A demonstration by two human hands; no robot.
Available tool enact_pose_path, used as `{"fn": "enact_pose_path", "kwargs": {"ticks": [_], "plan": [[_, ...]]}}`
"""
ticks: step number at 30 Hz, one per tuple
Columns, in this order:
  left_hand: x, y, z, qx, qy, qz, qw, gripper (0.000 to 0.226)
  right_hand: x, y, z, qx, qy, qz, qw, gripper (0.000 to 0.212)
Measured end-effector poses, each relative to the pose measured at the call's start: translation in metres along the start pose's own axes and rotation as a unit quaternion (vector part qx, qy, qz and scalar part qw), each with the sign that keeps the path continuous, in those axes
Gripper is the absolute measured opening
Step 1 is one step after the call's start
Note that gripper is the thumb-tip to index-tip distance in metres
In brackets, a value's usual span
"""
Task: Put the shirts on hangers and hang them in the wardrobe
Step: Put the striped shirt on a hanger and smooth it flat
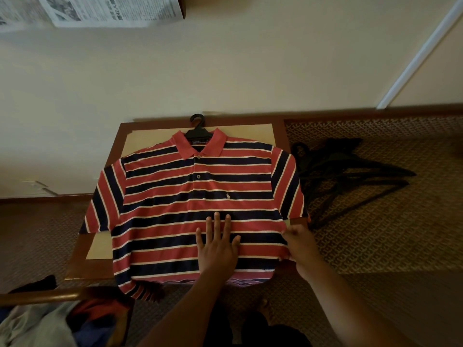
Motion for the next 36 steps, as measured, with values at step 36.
{"fn": "enact_pose_path", "kwargs": {"ticks": [36], "plan": [[-0.002,0.002,0.000,-0.005,0.005,-0.019,1.000,0.065,-0.013,-0.034,0.024,-0.034,-0.114,-0.036,0.992,0.012]]}}
Point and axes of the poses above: each hand's wrist, its own y-axis towards the middle knuckle, its own x-axis out of the palm, z = x × y, the point moved 7 cm from there along y, towards the middle knuckle, and after that the axes turned 4 degrees about z, right-handed, at the moved point
